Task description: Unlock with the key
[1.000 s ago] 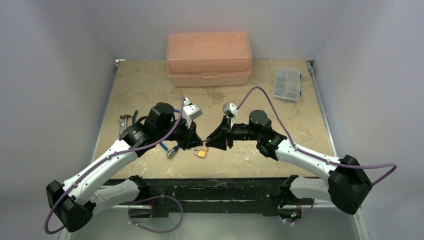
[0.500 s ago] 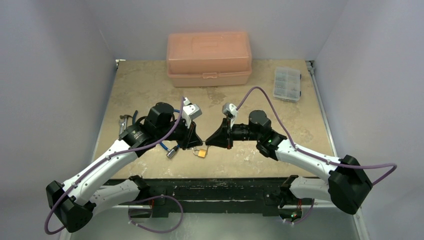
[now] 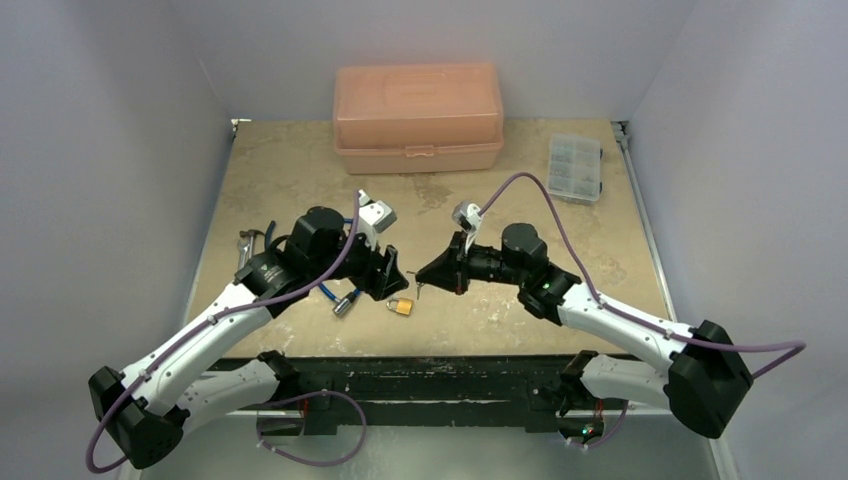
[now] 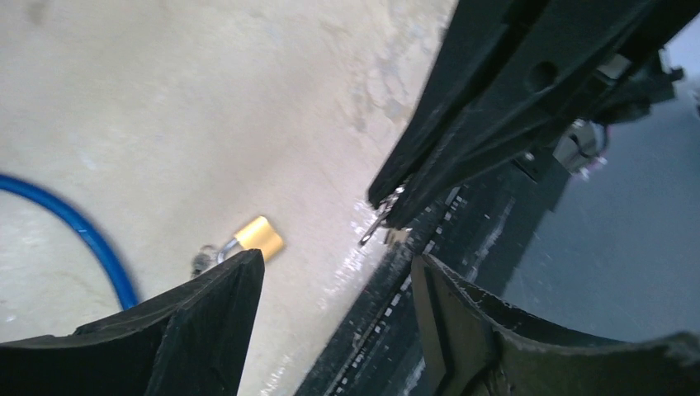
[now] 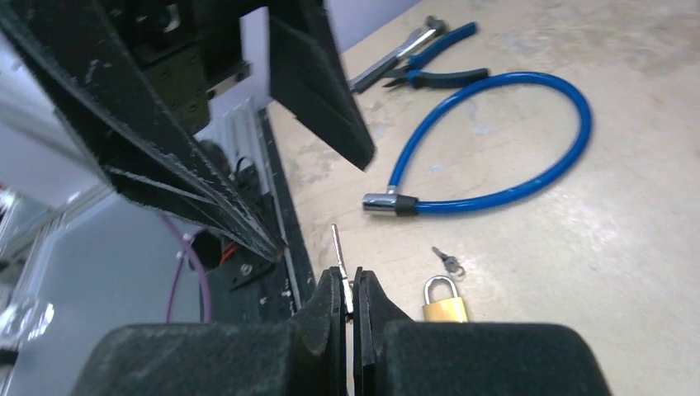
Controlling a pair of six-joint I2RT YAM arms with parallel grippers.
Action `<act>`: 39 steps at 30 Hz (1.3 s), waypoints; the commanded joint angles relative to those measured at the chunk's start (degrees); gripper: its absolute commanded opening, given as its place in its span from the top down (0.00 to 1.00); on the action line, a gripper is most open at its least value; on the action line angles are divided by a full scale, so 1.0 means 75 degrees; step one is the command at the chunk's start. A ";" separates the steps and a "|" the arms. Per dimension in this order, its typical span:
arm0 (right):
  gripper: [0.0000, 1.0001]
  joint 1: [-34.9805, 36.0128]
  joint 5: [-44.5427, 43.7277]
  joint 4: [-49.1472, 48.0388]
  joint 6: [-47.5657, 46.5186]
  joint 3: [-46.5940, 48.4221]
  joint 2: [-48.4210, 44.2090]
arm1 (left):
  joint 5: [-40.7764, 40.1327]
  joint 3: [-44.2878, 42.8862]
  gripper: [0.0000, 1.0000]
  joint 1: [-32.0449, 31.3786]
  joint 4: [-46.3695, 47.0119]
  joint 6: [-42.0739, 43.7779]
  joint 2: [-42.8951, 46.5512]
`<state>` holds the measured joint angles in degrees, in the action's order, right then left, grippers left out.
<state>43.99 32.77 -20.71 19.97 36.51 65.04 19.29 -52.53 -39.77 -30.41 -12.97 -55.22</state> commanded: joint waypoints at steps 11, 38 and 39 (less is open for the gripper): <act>1.00 0.0030 -0.5211 0.1904 0.1903 -0.0522 -0.1602 | -0.4234 0.1010 0.31 0.0021 0.0511 -0.1359 -0.0280; 1.00 0.0018 -0.5612 0.2964 0.1782 -0.0572 -0.2112 | -0.5571 0.1535 0.59 0.0274 0.1394 -0.2789 -0.3994; 1.00 0.0019 -0.5622 0.2983 0.1763 -0.0570 -0.2136 | -0.5497 0.1588 0.63 0.0345 0.1530 -0.2792 -0.4024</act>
<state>43.99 -7.94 0.86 34.11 32.42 50.37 -21.23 -41.95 -38.96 -23.09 -32.32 -84.25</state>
